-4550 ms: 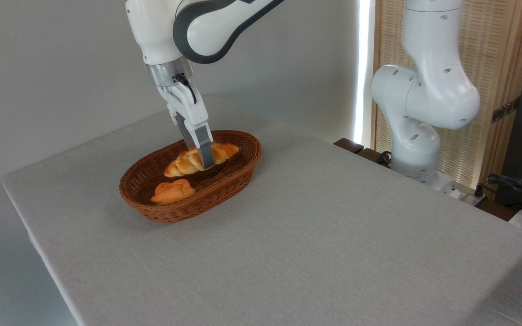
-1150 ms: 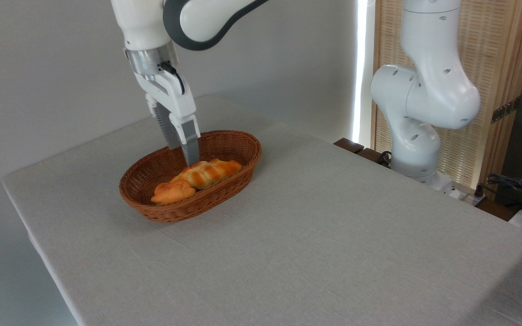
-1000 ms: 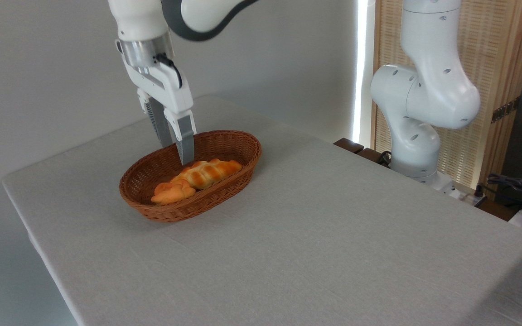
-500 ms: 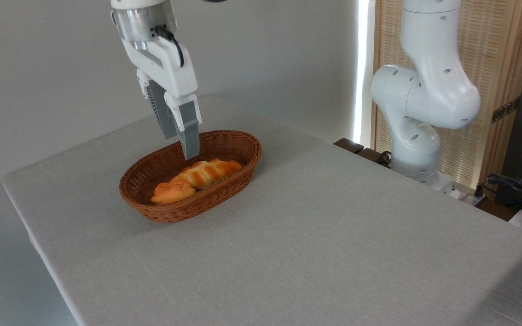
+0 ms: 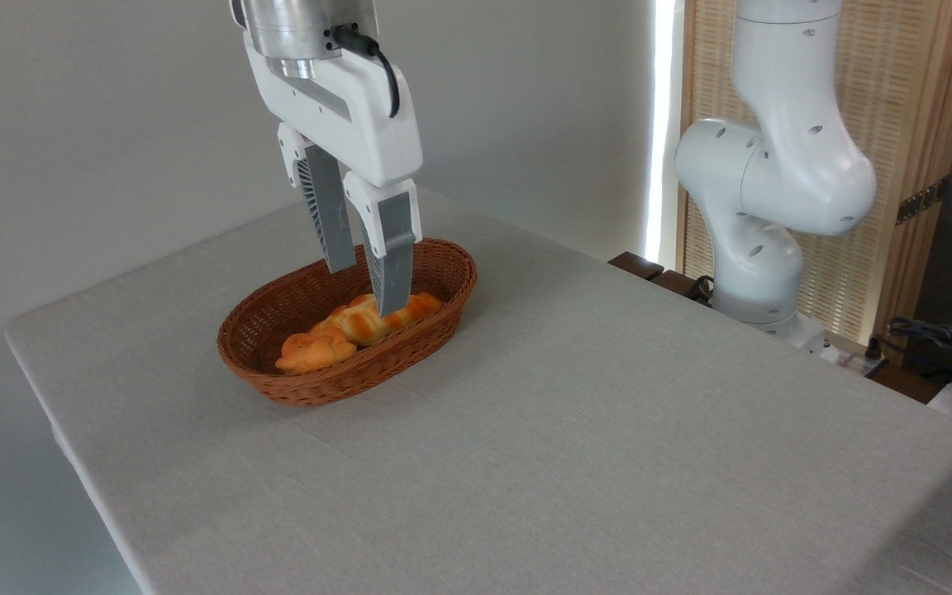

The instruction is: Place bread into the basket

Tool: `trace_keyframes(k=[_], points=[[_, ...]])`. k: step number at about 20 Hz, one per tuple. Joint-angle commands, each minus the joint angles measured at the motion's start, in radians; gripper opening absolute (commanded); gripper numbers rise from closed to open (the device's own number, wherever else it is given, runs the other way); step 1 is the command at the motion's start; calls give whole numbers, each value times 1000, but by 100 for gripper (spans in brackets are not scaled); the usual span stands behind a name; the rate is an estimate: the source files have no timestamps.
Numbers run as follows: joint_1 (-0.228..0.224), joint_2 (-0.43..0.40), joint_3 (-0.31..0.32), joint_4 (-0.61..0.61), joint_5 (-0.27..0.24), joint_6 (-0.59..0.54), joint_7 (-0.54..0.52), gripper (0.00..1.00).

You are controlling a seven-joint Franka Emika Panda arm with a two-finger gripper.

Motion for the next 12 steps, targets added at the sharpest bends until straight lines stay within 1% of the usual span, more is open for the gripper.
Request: trace_keyframes(k=[1, 5, 10, 12], points=[[-9, 1, -3, 21, -5, -52, -4, 100], [-7, 1, 7, 24, 0, -55, 1, 100], [-9, 1, 0, 26, 0, -55, -5, 100], [-9, 1, -3, 26, 0, -55, -25, 100]])
